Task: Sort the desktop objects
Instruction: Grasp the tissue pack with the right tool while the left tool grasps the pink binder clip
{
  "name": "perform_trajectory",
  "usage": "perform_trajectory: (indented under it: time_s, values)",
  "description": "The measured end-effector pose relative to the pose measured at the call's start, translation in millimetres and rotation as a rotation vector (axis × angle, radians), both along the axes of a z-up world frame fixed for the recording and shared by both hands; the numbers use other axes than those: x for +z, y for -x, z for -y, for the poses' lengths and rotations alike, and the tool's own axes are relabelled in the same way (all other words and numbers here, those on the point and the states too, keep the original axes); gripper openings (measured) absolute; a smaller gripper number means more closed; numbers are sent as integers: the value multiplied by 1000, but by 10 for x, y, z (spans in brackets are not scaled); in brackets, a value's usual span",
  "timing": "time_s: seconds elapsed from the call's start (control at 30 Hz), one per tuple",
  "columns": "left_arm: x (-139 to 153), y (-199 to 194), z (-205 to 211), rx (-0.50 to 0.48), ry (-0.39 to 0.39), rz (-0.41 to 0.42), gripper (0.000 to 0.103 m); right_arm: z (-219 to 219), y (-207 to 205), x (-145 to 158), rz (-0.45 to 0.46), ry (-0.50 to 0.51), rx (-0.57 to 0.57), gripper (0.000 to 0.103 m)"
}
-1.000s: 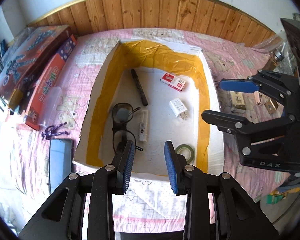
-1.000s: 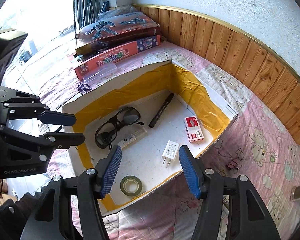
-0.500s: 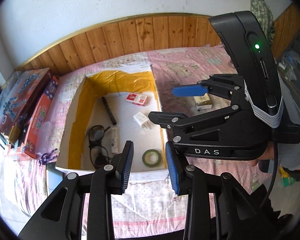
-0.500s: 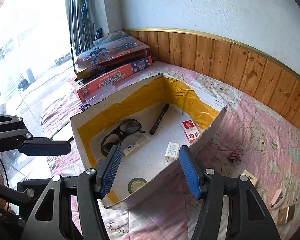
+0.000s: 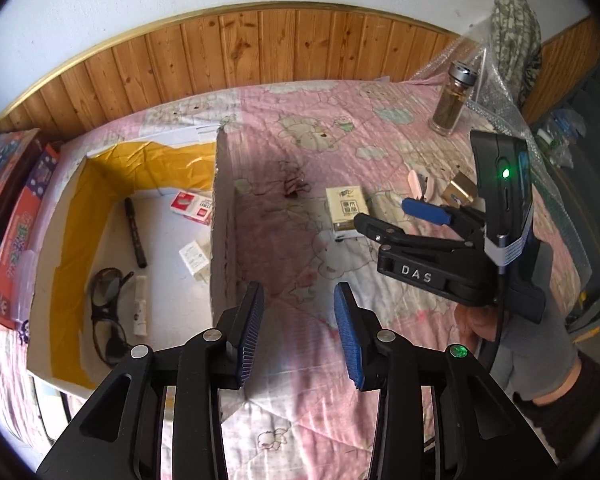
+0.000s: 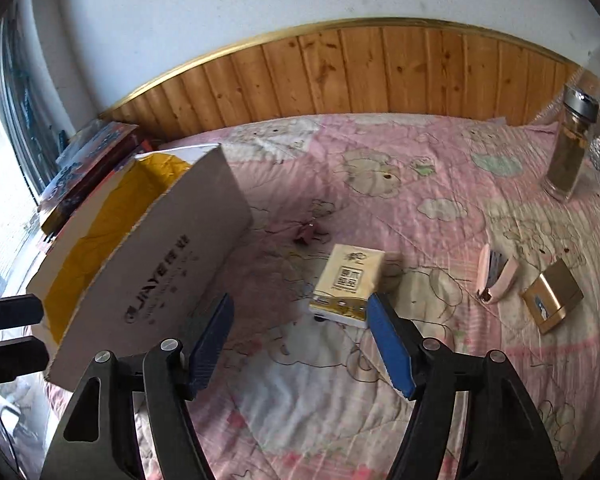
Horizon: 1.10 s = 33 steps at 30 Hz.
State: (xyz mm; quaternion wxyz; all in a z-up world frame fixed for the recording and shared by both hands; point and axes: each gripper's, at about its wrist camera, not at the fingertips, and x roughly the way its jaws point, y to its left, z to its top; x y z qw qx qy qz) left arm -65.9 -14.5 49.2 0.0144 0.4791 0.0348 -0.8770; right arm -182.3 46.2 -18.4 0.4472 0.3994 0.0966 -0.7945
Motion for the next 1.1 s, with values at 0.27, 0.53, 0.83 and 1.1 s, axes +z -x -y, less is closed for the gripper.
perform_trajectory:
  time_s: [0.27,0.53,0.83,1.1]
  values:
    - [-286,935,-100,44,-68,85,43,501,469,-610,-24,-130,-80,77]
    - [-991,1811,-65,121,-105,239,44,266,773,-785,10,-167,-46,53]
    - [-1568,2359,44,199,-25,248,48,-458,680,-787,80,-83,-88,53]
    - [-1573,2403,-140,126,50,184,20,-504,646,-811,64,-58,-41,53]
